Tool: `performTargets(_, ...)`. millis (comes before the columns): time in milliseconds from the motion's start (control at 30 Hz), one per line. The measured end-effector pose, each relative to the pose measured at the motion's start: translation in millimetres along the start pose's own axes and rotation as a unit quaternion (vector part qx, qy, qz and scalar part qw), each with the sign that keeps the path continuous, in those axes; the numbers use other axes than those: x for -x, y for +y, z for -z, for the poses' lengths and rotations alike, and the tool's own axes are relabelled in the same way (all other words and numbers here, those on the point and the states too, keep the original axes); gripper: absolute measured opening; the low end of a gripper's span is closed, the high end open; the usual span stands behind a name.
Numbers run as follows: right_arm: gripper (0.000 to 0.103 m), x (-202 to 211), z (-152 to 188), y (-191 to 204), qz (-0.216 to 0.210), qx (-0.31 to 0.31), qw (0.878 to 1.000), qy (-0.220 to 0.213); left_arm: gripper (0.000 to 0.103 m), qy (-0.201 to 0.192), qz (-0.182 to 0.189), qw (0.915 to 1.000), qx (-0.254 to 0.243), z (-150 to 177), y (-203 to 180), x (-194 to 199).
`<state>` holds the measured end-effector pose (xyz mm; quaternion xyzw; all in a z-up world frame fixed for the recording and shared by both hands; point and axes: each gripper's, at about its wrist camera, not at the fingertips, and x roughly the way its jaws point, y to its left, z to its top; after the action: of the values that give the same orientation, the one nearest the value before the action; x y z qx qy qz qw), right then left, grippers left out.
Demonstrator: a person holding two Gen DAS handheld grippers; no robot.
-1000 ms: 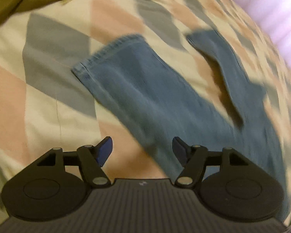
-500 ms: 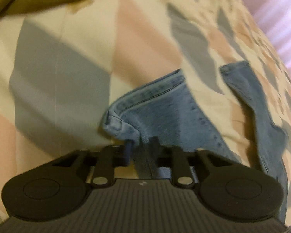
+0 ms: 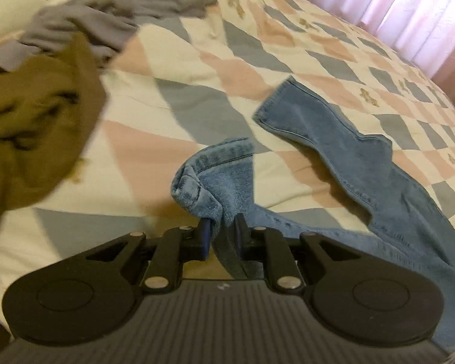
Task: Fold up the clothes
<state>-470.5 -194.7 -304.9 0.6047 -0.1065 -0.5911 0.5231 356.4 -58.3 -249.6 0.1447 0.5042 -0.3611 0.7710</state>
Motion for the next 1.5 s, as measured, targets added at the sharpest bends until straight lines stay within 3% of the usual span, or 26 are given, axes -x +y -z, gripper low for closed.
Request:
performTargets(100, 0.008, 28.9, -3.9, 16.5, 0.024, 0.057, 0.998, 0.003, 0.012, 0.027, -0.029, 0.9992, 0.001, 19.5, 19.1, -6.8)
performTargets(167, 0.01, 31.0, 6.0, -4.4, 0.08, 0.054, 0.995, 0.017, 0.012, 0.064, -0.047, 0.9968, 0.003, 36.9, 27.5, -26.8)
performTargets(200, 0.015, 29.2, 12.2, -18.0, 0.115, 0.048, 0.992, 0.028, 0.012, 0.083, -0.06, 0.9948, 0.001, 45.1, 29.1, -37.5)
performTargets(233, 0.03, 26.1, 18.9, -33.1, 0.154, 0.038, 0.987, 0.04, 0.013, 0.097, -0.069, 0.9929, -0.008, 50.6, 27.1, -45.4)
performTargets(300, 0.034, 12.3, 31.6, -64.3, 0.246, -0.009, 0.967, 0.065, 0.015, 0.106, -0.081, 0.9908, -0.026, 52.1, 19.7, -45.9)
performTargets(400, 0.042, 8.8, 33.5, -56.8, 0.273, 0.005, 0.961, 0.046, 0.018, 0.104, -0.075, 0.9912, -0.034, 40.5, 10.8, -33.1)
performTargets(500, 0.064, 3.8, 16.5, -15.4, 0.268, 0.098, 0.958, -0.007, 0.028, 0.081, -0.025, 0.9961, -0.024, 14.6, -14.2, -31.0)
performTargets(567, 0.077, -14.7, -1.5, 10.2, 0.241, 0.143, 0.96, -0.017, 0.044, 0.06, 0.018, 0.9979, -0.014, -6.1, -39.5, -41.5)
performTargets(667, 0.082, -68.9, -30.8, 38.7, 0.187, 0.156, 0.97, 0.013, 0.054, 0.035, 0.097, 0.9939, 0.038, -38.1, -77.1, -75.1)
performTargets(733, 0.082, -108.2, -45.1, 55.7, 0.162, 0.169, 0.972, 0.031, 0.063, 0.022, 0.129, 0.9873, 0.09, -60.1, -94.7, -105.3)
performTargets(933, 0.085, -205.2, -76.4, 81.8, 0.138, 0.221, 0.963, 0.062, 0.063, 0.015, 0.094, 0.9705, 0.221, -106.3, -105.4, -208.9)
performTargets(1067, 0.09, -240.8, -87.6, 83.1, 0.127, 0.247, 0.958, 0.077, 0.064, 0.008, 0.062, 0.962, 0.266, -116.4, -96.3, -244.8)
performTargets(1133, 0.092, -259.1, -92.4, 79.5, 0.121, 0.249, 0.956, 0.095, 0.064, 0.001, 0.051, 0.9657, 0.255, -117.8, -99.1, -250.5)
performTargets(1200, 0.092, -271.5, -91.6, 76.9, 0.115, 0.253, 0.954, 0.113, 0.061, -0.005, 0.039, 0.9691, 0.243, -119.1, -102.0, -256.2)
performTargets(1300, 0.088, -288.4, -86.9, 73.4, 0.1, 0.272, 0.947, 0.14, 0.041, -0.017, 0.026, 0.9773, 0.21, -119.0, -109.2, -259.1)
performTargets(1333, 0.062, -289.0, -85.6, 72.6, 0.098, 0.279, 0.944, 0.145, 0.026, -0.022, 0.027, 0.9784, 0.204, -119.1, -109.3, -256.9)
performTargets(1367, 0.044, -289.3, -84.6, 71.8, 0.094, 0.282, 0.943, 0.15, 0.013, -0.029, 0.039, 0.978, 0.203, -120.6, -109.3, -252.8)
performTargets(1433, 0.031, -285.3, -83.9, 77.0, 0.074, 0.274, 0.946, 0.157, 0.009, -0.045, 0.053, 0.9797, 0.188, -128.3, -113.9, -242.4)
performTargets(1500, 0.029, -278.9, -77.5, 101.4, 0.069, 0.326, 0.932, 0.146, 0.008, -0.061, 0.059, 0.983, 0.163, -139.9, -122.6, -230.1)
